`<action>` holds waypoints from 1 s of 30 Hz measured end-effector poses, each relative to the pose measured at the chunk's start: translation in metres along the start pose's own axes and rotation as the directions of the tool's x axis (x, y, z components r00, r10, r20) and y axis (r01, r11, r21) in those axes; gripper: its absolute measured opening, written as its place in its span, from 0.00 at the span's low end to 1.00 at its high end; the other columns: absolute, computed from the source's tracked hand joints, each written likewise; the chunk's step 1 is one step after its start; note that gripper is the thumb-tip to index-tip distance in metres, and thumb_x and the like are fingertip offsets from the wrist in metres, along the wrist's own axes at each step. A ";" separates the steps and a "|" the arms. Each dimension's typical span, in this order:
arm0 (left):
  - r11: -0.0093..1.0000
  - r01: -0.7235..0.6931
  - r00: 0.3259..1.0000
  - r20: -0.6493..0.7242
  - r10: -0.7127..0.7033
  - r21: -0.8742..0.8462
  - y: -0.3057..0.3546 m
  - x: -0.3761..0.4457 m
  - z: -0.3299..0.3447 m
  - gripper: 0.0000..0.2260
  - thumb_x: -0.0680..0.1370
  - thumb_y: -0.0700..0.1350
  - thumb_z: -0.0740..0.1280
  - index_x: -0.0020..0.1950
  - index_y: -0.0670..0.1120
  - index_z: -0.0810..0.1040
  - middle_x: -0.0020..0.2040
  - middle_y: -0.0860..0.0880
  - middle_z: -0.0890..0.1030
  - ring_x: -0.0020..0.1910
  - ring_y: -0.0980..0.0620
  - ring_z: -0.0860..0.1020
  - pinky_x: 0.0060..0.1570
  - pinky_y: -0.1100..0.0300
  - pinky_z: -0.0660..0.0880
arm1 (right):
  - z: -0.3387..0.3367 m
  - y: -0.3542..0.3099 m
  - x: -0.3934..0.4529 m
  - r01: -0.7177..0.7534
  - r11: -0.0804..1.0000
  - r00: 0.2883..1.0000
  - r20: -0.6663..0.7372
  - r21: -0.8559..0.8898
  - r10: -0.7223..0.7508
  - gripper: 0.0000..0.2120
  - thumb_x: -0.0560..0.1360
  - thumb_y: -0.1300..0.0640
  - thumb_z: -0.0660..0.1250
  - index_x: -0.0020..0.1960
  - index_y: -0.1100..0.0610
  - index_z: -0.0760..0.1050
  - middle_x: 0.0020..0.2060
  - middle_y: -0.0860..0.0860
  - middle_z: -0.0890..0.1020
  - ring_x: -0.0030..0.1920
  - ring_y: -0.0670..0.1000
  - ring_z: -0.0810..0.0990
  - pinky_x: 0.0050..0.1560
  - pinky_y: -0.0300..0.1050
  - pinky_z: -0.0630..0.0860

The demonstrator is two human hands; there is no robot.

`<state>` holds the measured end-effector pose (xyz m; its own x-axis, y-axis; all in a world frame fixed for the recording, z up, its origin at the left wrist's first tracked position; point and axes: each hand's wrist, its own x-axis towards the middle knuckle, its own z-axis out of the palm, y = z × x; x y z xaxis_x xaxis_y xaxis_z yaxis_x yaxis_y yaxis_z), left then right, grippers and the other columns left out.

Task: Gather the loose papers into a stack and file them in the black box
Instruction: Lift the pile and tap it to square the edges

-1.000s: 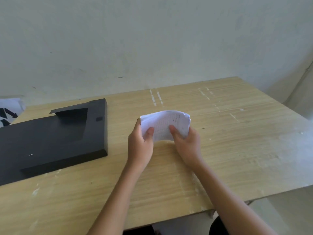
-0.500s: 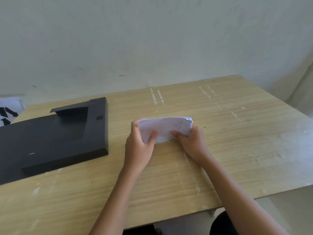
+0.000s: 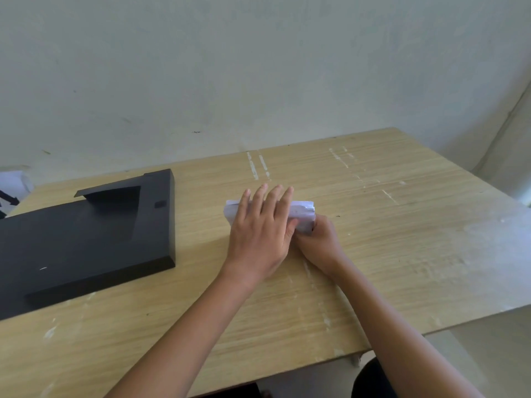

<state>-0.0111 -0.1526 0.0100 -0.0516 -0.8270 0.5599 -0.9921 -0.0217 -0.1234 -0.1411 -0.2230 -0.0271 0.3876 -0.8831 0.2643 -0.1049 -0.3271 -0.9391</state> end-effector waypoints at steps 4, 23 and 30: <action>0.998 -0.046 0.998 -0.043 0.048 0.047 -0.002 -0.005 0.007 0.22 0.84 0.51 0.57 0.78 0.48 0.68 0.72 0.46 0.73 0.71 0.40 0.71 0.72 0.41 0.63 | 0.002 -0.002 0.001 0.020 1.000 0.998 -0.053 0.009 -0.019 0.14 0.75 0.63 0.71 0.37 0.46 0.80 0.29 0.37 0.81 0.32 0.35 0.75 0.35 0.35 0.72; 0.975 -0.218 0.976 0.039 0.216 0.050 -0.025 0.017 -0.002 0.16 0.81 0.49 0.66 0.69 0.53 0.72 0.55 0.51 0.77 0.52 0.45 0.75 0.47 0.49 0.70 | 0.003 -0.003 -0.004 -0.014 0.999 0.999 -0.030 0.031 0.015 0.06 0.72 0.63 0.75 0.46 0.54 0.85 0.38 0.48 0.86 0.36 0.48 0.83 0.39 0.45 0.78; 0.978 -0.136 0.944 0.279 0.176 -0.158 -0.040 0.033 -0.032 0.11 0.81 0.52 0.66 0.63 0.56 0.73 0.50 0.59 0.80 0.53 0.52 0.76 0.58 0.51 0.68 | 0.005 -0.001 -0.003 -0.057 0.998 0.994 -0.093 -0.022 0.055 0.04 0.70 0.61 0.77 0.43 0.57 0.82 0.35 0.51 0.84 0.34 0.44 0.79 0.35 0.45 0.76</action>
<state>0.0231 -0.1616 0.0596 -0.1914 -0.9411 0.2786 -0.9814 0.1797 -0.0672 -0.1377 -0.2184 -0.0283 0.2949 -0.9270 0.2319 -0.1466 -0.2837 -0.9476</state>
